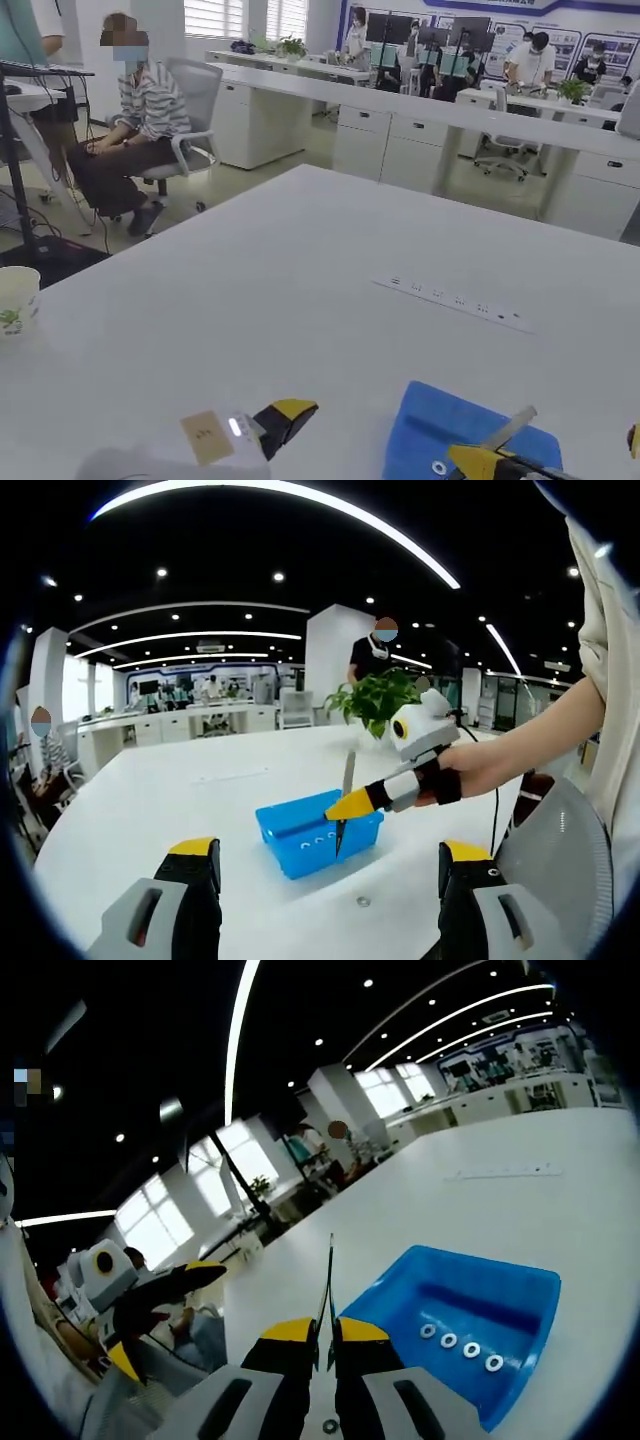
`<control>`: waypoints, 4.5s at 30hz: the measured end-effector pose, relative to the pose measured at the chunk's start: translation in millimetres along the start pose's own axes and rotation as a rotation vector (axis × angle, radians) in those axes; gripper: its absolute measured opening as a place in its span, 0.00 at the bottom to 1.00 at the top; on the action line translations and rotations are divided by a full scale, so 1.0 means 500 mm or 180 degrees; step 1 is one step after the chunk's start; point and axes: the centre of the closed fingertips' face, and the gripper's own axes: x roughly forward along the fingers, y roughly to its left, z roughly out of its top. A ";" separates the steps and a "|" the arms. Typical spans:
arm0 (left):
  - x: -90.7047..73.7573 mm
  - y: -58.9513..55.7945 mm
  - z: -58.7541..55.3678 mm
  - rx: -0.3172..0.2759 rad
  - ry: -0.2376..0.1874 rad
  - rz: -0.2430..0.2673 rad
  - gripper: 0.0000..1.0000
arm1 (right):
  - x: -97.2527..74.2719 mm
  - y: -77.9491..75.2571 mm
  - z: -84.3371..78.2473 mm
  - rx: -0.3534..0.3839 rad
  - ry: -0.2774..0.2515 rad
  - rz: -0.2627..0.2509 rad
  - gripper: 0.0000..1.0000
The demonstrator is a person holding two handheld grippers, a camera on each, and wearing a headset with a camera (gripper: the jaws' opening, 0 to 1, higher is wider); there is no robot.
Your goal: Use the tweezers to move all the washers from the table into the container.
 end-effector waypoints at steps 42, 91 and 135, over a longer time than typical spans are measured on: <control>0.002 -0.003 -0.003 0.0025 0.0033 -0.0030 0.92 | 0.013 0.041 -0.152 -0.1132 0.0871 0.0123 0.04; 0.000 -0.001 0.000 0.0014 0.0002 -0.0006 0.91 | 0.036 -0.014 0.058 -0.1012 0.0322 -0.0021 0.03; 0.001 -0.001 0.009 -0.0139 -0.0095 -0.0063 0.91 | 0.131 -0.156 0.016 -0.0817 0.0581 -0.0362 0.04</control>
